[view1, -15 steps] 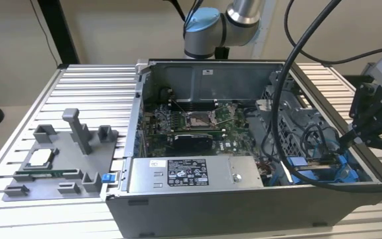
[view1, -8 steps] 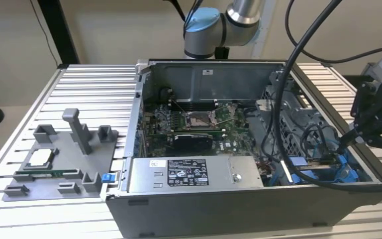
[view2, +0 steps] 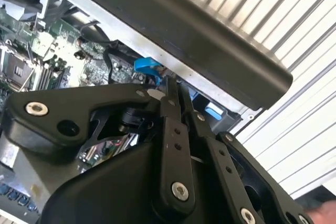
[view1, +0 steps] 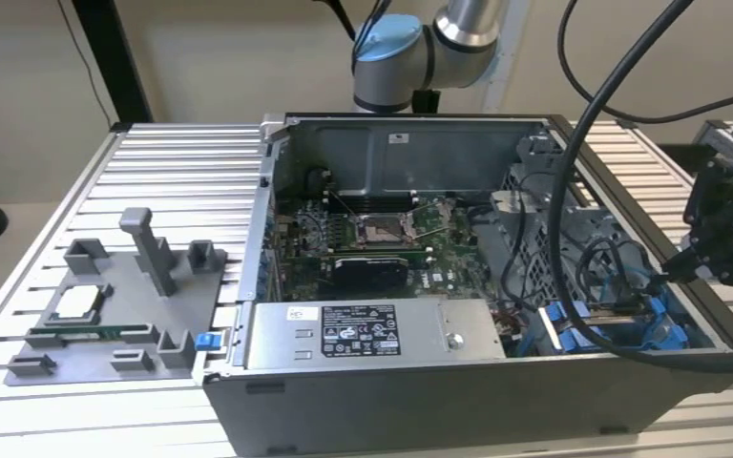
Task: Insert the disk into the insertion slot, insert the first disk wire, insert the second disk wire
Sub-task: 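Insert the second disk wire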
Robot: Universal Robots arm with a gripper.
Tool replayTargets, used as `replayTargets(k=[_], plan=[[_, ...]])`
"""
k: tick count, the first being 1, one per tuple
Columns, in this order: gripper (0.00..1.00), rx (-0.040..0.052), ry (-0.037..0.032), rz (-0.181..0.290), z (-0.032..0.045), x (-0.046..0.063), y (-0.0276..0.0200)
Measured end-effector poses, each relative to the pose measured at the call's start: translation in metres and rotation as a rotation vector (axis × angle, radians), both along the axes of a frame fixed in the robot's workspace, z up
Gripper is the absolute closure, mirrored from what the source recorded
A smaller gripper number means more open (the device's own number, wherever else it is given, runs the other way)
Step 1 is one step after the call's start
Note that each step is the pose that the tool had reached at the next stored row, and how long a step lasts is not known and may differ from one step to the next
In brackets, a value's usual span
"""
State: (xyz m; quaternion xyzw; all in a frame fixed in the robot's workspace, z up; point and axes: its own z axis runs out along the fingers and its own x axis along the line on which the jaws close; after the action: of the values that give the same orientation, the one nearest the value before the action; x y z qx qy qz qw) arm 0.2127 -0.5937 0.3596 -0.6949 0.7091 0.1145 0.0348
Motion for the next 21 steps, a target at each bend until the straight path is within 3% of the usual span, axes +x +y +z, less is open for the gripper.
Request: replayTargets(k=[3,4,14,21], plan=[[1.00,-0.0002,-0.0001,0.000,-0.0007,0.0001,-0.0004],[0.00,-0.0001,-0.0001,0.000,-0.0009,0.0001,-0.0008],[0.00,0.0006,-0.0002,-0.002,-0.0050,-0.0062,-0.0018],[0.00,0.0088,-0.0002,-0.010,-0.0086,-0.0093,-0.0017]])
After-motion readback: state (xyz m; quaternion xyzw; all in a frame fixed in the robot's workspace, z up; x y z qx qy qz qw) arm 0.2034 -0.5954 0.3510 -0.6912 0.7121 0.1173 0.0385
